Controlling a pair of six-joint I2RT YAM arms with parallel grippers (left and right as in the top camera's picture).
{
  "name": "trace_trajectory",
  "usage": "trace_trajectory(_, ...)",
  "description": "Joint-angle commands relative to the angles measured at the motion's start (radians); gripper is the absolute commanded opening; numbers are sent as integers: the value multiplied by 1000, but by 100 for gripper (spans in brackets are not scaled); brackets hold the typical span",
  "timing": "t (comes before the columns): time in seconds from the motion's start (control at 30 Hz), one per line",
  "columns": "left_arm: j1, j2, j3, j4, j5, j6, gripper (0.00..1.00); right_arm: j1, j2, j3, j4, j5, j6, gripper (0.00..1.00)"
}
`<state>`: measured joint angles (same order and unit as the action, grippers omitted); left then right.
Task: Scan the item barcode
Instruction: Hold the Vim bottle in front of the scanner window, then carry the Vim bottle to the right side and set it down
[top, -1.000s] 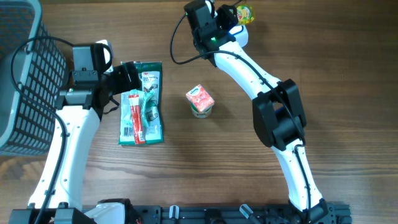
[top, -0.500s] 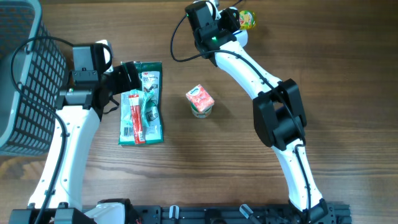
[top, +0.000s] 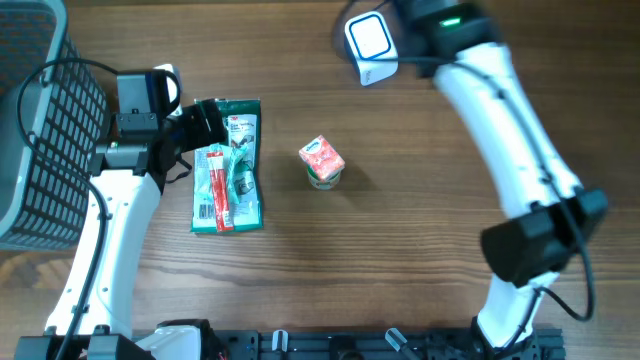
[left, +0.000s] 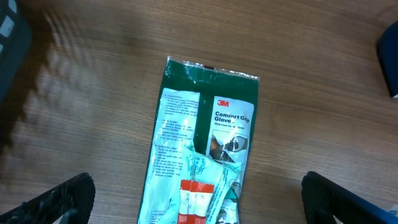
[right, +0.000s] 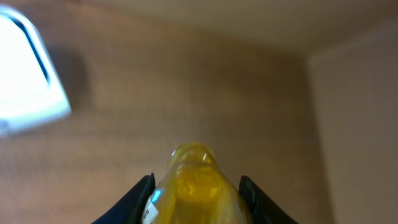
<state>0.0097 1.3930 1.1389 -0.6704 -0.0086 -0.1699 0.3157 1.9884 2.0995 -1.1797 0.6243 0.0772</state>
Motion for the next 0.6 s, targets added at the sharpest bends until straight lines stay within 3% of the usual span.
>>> trace_trajectory(0.0,5,-11,11,3,8,5,100,-182,26,-6,-115,-476,86,4)
trace_trajectory(0.1,5,-11,11,3,8,5,100,-343,33,-75,-167,-662,83,4)
trace_trajectory(0.27,5,-11,11,3,8,5,100,-507,33,-224,-159,-682,69,5)
trace_trajectory(0.47,5,-11,11,3,8,5,100,-552,33,-327,-86,-682,8,5)
trace_trajectory(0.57,5,-11,11,3,8,5,100,-552,30,-328,-57,-649,63,4)
